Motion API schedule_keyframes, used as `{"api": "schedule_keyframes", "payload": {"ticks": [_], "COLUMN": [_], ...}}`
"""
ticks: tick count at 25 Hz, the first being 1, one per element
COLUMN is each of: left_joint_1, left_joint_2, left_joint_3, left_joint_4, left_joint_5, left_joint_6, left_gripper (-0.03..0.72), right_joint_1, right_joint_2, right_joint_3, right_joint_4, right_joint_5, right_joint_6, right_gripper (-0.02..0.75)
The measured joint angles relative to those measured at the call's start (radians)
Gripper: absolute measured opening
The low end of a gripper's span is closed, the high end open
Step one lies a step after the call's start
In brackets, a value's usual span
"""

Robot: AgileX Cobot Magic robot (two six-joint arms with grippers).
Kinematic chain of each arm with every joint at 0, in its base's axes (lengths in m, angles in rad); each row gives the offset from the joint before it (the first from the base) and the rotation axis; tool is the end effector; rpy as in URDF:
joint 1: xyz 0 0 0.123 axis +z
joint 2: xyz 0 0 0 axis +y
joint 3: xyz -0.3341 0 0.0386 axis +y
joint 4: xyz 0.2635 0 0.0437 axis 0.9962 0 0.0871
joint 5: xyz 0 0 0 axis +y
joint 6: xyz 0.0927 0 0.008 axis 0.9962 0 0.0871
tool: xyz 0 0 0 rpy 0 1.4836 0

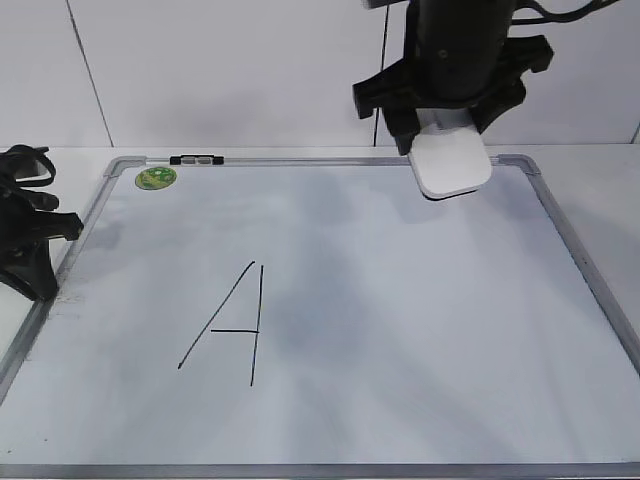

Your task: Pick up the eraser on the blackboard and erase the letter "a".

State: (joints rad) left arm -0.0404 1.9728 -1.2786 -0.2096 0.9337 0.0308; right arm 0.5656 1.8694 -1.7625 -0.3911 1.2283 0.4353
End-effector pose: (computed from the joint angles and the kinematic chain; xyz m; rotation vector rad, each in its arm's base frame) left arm 0.3994 -0.0317 0.1887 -0.0794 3.1002 -0.2649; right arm 0.3821 0.2030 0.3646 -0.2695 2.6518 -0.2533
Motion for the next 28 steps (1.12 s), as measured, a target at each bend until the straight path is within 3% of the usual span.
{"api": "schedule_keyframes", "payload": {"ticks": [7,15,20,28], "left_joint_1": [0.000,0.000,0.000,0.000], "left_joint_2": [0.000,0.000,0.000,0.000], "left_joint_3": [0.000,0.000,0.000,0.000], "left_joint_4": [0.000,0.000,0.000,-0.002], "left_joint_5": [0.000,0.000,0.000,0.000], "left_joint_6": [0.000,0.000,0.000,0.000], "left_gripper": [0.043,0.043,0.043,0.043], "right_joint_1": [-0.151,-0.312,-0.360,-0.405], "right_joint_2": [-0.008,-0.058,-0.058,0.009], "right_joint_3": [0.021,0.216,0.268,0.270], "right_joint_4": [0.014,0.110,0.216,0.250], "right_joint_5": [0.003,0.003,0.003,-0.003], "right_joint_6": [-0.002,-0.075,-0.187,-0.235], "right_gripper": [0.534,0.534,0.534,0.534]}}
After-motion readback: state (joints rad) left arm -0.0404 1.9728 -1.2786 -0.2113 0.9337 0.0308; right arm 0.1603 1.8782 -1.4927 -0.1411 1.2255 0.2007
